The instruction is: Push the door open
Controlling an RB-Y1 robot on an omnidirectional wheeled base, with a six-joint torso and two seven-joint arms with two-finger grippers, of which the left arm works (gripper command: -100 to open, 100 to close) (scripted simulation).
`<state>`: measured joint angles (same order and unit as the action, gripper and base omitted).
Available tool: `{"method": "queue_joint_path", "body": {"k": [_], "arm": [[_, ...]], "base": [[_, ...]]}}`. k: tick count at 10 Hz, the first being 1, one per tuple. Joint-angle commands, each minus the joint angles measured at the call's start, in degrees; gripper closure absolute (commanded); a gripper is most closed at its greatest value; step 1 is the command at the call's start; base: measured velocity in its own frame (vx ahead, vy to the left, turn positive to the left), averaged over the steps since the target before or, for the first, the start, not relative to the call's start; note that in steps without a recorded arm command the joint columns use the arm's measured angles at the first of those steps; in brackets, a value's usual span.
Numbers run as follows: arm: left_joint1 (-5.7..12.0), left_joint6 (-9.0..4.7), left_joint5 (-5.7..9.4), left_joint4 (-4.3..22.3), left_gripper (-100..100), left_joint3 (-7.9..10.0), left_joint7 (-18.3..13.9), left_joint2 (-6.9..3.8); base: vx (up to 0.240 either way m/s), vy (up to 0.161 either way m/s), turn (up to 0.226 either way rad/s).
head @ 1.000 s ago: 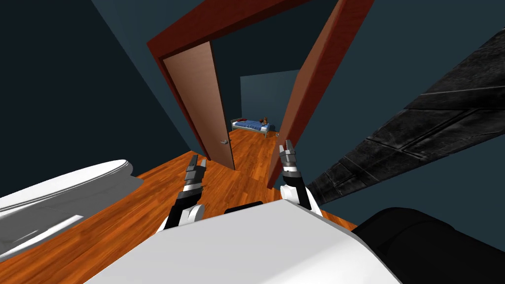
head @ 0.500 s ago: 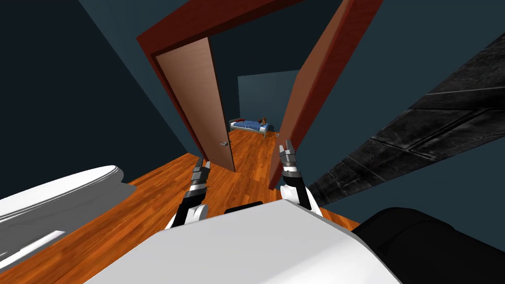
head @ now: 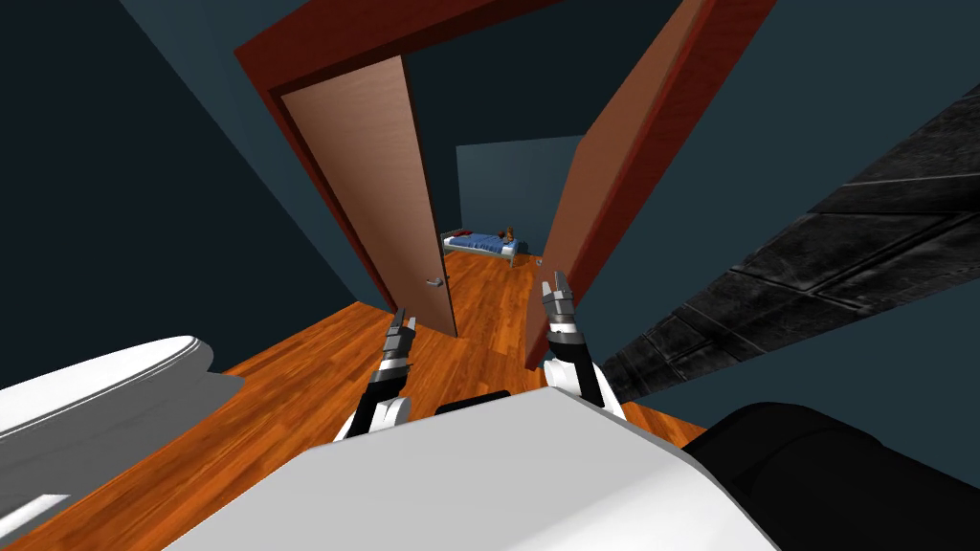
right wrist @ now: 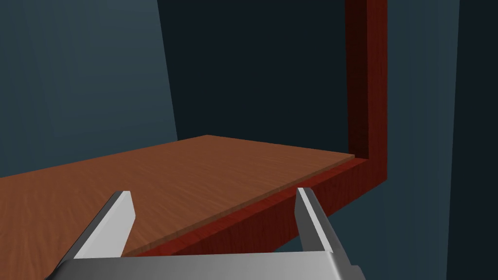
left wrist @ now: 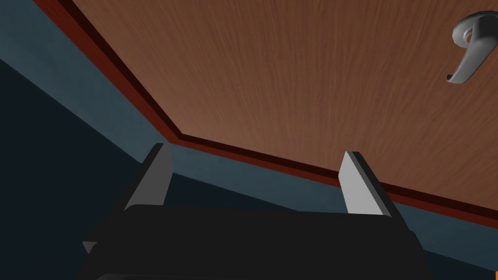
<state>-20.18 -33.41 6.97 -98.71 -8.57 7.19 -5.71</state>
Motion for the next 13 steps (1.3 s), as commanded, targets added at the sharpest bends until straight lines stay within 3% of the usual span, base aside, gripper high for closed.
{"method": "queue_joint_path", "body": {"k": [1, 13], "arm": [[0.63, -0.42, 0.25, 1.96, -100, -0.51, 0.10, -0.09], [4.50, -3.20, 1.82, 15.15, -100, -4.58, 1.09, 0.28]], "base": [[0.083, 0.083, -0.079], [0.074, 0.101, -0.074]]}}
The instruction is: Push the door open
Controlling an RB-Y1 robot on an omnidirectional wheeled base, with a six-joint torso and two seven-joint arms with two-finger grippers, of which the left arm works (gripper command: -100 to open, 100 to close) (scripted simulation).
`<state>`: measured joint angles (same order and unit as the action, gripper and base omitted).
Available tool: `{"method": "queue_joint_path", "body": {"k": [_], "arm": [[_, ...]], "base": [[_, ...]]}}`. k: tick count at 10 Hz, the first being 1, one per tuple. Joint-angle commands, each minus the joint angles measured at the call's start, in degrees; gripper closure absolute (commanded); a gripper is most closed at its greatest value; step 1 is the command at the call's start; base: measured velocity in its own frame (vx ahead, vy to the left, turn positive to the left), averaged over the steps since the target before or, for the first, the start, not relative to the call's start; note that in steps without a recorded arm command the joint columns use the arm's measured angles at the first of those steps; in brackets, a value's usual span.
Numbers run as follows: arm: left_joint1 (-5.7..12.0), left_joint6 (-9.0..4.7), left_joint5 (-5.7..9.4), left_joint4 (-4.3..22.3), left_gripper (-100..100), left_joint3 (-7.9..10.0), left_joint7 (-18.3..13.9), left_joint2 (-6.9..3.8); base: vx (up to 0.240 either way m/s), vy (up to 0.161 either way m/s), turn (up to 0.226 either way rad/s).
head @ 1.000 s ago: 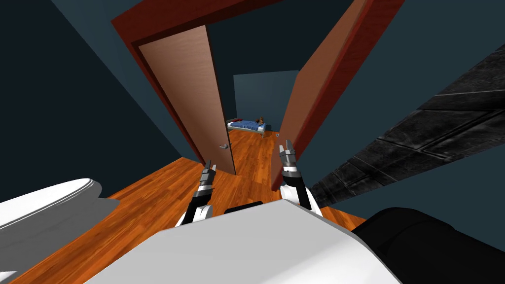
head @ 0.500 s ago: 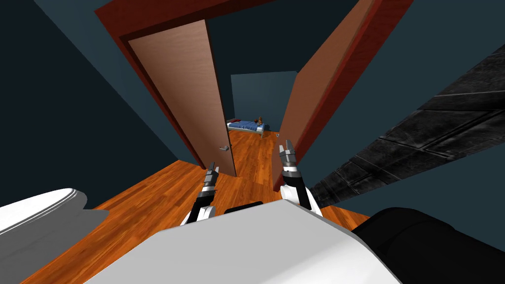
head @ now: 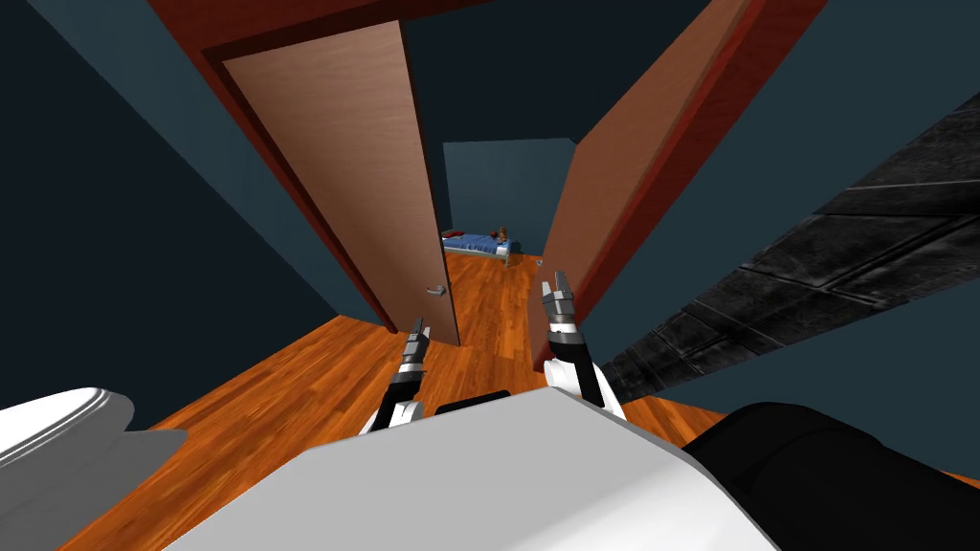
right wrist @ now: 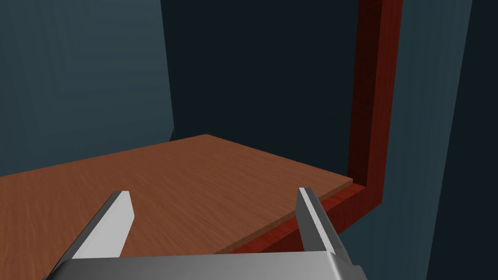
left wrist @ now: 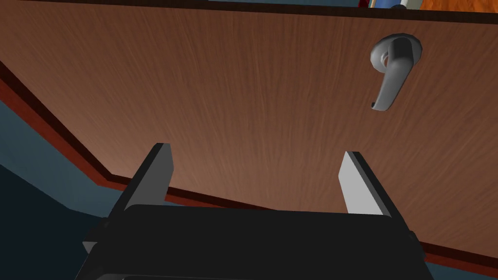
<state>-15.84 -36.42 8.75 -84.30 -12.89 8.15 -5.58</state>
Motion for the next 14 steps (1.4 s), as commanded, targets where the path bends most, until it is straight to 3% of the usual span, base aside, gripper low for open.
{"method": "queue_joint_path", "body": {"k": [1, 5, 8, 12, 14], "arm": [[0.48, -0.42, 0.17, 1.82, -100, -0.60, 0.21, 0.21], [1.70, -1.30, 0.66, 5.97, -100, -1.88, 0.52, 0.50], [3.17, -2.35, 1.26, 10.95, -100, -3.42, 0.89, 0.96], [3.97, -2.93, 1.58, 13.70, -100, -4.27, 1.10, 1.29], [4.99, -3.66, 2.00, 17.17, -100, -5.35, 1.35, 1.76]], "base": [[0.066, 0.085, -0.058], [0.066, 0.104, -0.073], [0.087, 0.154, -0.104], [0.069, 0.091, -0.045], [0.098, 0.131, -0.111]]}}
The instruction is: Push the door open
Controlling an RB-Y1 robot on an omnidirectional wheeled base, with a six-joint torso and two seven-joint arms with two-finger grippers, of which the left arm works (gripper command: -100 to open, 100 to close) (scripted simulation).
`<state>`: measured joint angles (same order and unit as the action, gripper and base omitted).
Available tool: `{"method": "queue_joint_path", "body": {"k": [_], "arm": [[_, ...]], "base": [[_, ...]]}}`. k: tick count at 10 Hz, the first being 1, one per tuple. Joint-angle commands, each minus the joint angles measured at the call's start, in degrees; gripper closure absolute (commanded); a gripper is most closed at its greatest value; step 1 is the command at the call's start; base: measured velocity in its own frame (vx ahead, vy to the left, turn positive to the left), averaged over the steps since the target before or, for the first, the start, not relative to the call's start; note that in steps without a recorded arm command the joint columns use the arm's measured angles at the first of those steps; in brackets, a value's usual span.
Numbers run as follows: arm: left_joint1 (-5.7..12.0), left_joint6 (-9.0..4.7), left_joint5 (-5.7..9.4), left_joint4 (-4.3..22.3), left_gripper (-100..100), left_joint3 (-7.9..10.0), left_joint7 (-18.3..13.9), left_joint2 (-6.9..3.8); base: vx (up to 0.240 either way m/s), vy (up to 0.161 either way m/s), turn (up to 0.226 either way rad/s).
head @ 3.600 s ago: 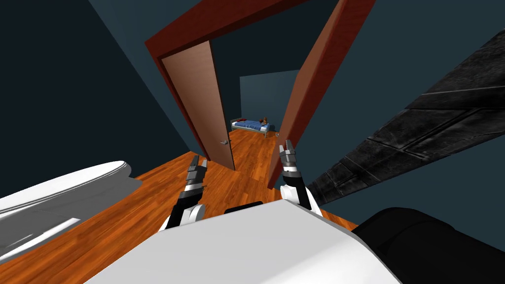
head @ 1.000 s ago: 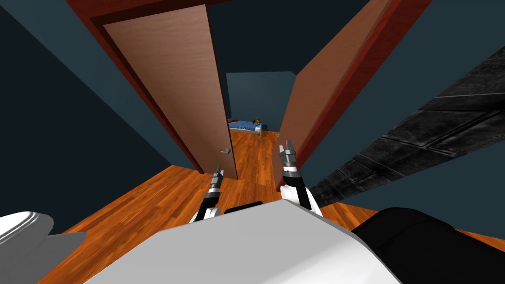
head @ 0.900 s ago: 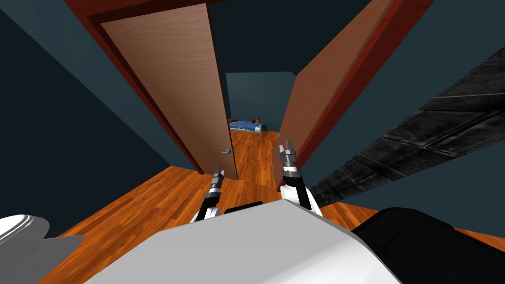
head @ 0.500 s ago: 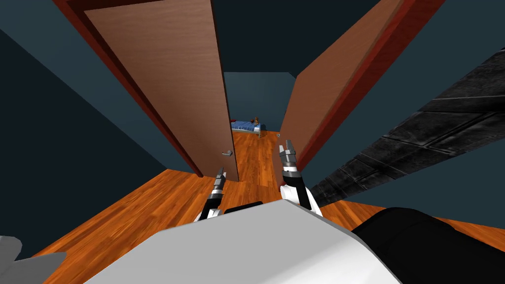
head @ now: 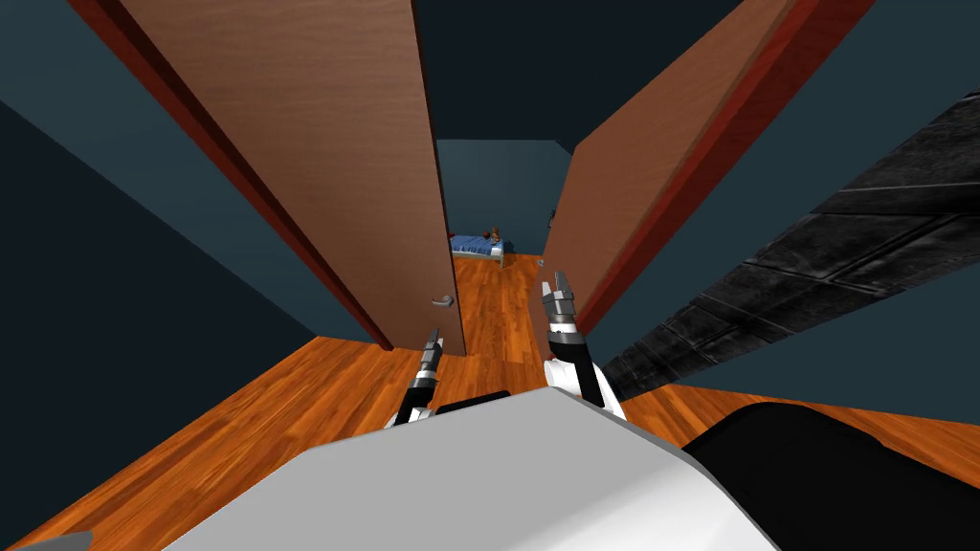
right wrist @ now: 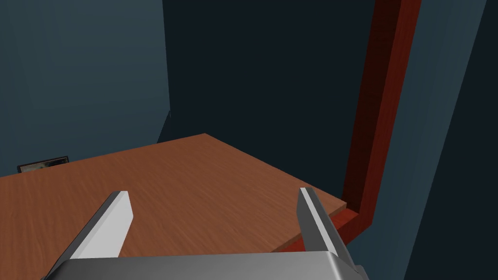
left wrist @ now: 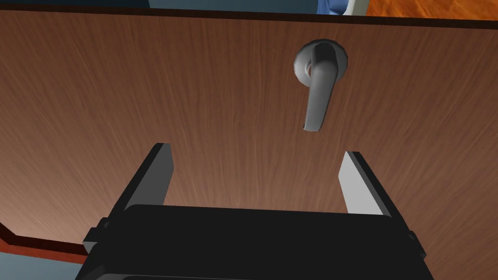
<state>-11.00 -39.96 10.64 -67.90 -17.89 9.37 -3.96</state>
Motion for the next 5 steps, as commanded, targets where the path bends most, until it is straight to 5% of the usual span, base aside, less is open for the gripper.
{"method": "queue_joint_path", "body": {"k": [1, 5], "arm": [[0.38, -0.29, 0.21, 1.55, -100, -0.59, 0.19, 0.27], [1.86, -1.35, 0.81, 6.57, -100, -2.15, 0.57, 1.18]], "base": [[0.117, 0.146, -0.071], [0.093, 0.155, -0.081]]}}
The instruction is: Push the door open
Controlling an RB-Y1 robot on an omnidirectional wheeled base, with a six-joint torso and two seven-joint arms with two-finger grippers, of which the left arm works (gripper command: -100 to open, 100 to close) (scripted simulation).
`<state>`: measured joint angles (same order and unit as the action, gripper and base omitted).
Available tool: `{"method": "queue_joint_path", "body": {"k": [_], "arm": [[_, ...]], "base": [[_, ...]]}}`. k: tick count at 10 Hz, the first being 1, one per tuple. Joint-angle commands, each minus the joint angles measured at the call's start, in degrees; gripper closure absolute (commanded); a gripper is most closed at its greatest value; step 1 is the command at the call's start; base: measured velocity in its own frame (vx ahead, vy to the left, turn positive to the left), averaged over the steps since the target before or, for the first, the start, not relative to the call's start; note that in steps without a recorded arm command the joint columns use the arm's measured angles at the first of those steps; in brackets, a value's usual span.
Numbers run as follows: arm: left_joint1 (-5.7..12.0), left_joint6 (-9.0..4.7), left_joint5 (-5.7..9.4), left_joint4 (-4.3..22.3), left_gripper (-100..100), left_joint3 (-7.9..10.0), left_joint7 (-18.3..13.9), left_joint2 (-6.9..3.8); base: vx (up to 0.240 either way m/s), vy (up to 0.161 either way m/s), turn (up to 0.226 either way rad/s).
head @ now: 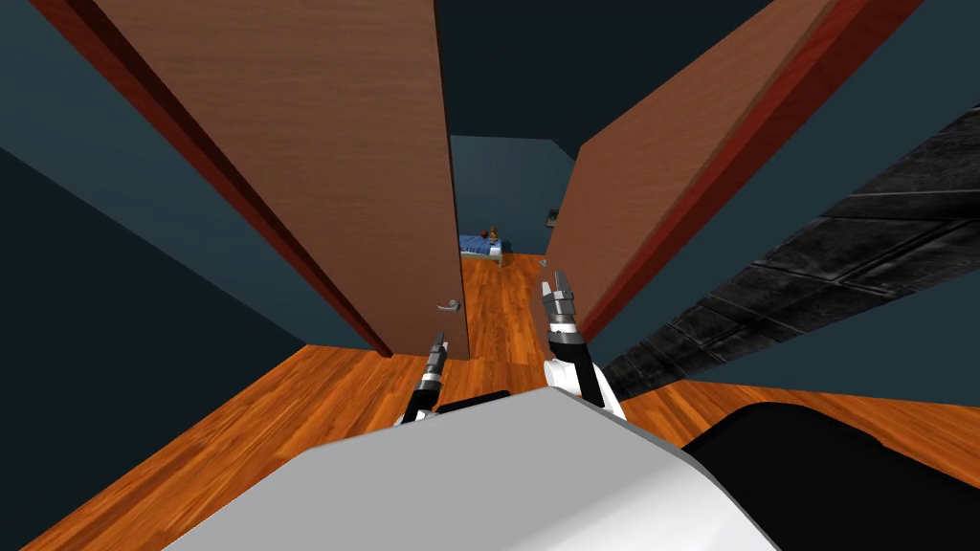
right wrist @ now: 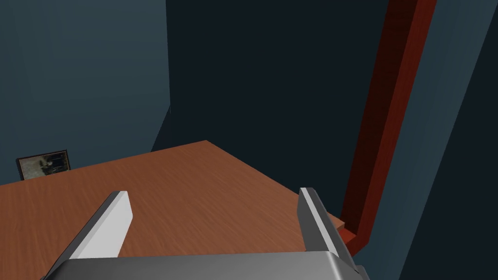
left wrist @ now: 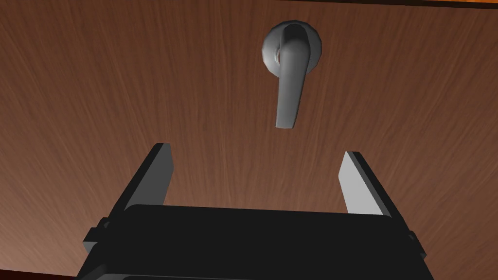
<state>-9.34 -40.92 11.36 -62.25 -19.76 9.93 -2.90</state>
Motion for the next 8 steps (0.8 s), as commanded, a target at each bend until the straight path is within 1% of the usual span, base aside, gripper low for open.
{"method": "queue_joint_path", "body": {"k": [1, 6, 7, 8], "arm": [[0.56, -0.64, 0.23, 2.18, -100, -0.66, 0.10, 0.39], [2.03, -1.70, 0.82, 7.17, -100, -2.20, 0.47, 1.74], [1.82, -1.69, 0.72, 6.66, -100, -2.01, 0.43, 1.58], [2.33, -1.77, 0.71, 7.29, -100, -1.65, 0.28, 0.76]], "base": [[0.110, 0.148, -0.105], [0.121, 0.143, -0.064], [0.064, 0.075, -0.023], [0.105, -0.015, -0.031]]}}
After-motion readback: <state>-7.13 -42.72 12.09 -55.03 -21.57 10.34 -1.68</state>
